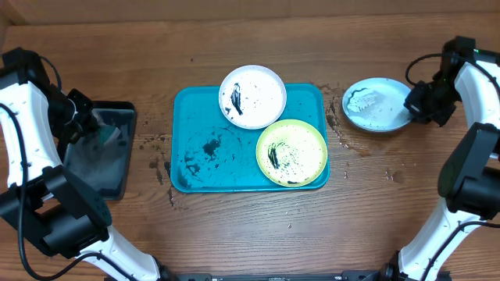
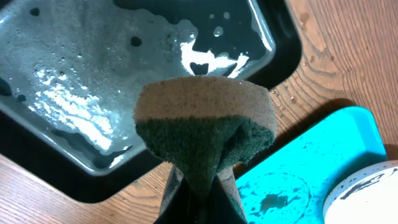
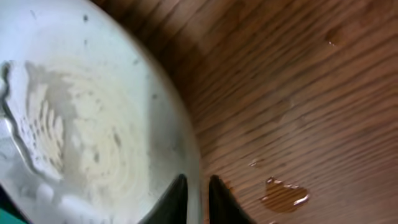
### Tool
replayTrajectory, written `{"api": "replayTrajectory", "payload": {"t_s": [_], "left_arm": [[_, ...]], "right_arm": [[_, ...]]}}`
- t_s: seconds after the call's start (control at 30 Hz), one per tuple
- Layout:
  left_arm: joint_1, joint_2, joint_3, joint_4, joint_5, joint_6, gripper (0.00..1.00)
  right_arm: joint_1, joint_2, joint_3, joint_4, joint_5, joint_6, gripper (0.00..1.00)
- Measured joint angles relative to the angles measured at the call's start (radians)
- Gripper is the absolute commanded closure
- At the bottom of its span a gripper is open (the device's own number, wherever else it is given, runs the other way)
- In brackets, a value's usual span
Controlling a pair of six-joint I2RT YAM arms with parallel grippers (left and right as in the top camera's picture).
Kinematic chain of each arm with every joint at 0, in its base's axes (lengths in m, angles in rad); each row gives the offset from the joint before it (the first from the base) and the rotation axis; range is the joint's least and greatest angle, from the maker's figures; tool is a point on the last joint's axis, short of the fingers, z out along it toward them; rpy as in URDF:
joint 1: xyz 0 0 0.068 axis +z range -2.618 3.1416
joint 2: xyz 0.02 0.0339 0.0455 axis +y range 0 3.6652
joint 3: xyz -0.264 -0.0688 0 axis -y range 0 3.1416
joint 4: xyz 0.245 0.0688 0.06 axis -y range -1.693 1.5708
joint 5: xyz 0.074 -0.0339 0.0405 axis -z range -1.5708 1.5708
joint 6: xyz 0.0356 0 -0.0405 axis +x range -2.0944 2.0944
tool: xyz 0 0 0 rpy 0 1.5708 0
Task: Clean dirty plates on tray and stack at the side
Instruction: 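Carry the light-blue plate right off the tray and set it down, then reach the right gripper to the white plate rim and grip it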
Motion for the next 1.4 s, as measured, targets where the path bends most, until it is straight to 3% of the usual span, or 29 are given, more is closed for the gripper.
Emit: {"api": "replayTrajectory", "payload": {"t_s": [0.07, 0.33, 0.47, 0.63, 0.93, 1.07, 1.27, 1.37, 1.4], "left_arm": [[-0.004, 0.000, 0.000, 0.001, 0.000, 0.000, 0.96], [-0.004, 0.000, 0.000, 0.005, 0.000, 0.000, 0.95], [-0.011, 0.000, 0.000, 0.010, 0.000, 0.000, 0.96], [-0.038, 0.000, 0.000, 0.018, 0.000, 0.019, 0.95], [-0.084, 0.000, 0.000, 0.022, 0.001, 0.050, 0.96], [-0.097, 0.000, 0.000, 0.023, 0.001, 0.053, 0.96], [-0.110, 0.000, 0.000, 0.023, 0.000, 0.056, 0.96], [-0.116, 0.000, 0.000, 0.025, 0.001, 0.056, 0.96], [-0.118, 0.000, 0.000, 0.027, 0.001, 0.056, 0.96]], "right_arm": [[0.002, 0.000, 0.000, 0.000, -0.005, 0.005, 0.46], [0.048, 0.000, 0.021, -0.059, -0.197, -0.115, 0.41], [0.129, 0.000, 0.131, -0.112, -0.262, -0.143, 0.38], [0.289, -0.005, 0.218, 0.002, -0.306, -0.148, 0.27], [0.598, 0.007, 0.144, 0.318, -0.095, -0.024, 0.31], [0.655, 0.063, 0.135, 0.404, -0.042, 0.022, 0.39], [0.675, 0.160, 0.130, 0.437, 0.024, 0.061, 0.41], [0.675, 0.192, 0.127, 0.435, 0.038, 0.074, 0.52], [0.675, 0.198, 0.126, 0.436, 0.040, 0.077, 0.62]]}}
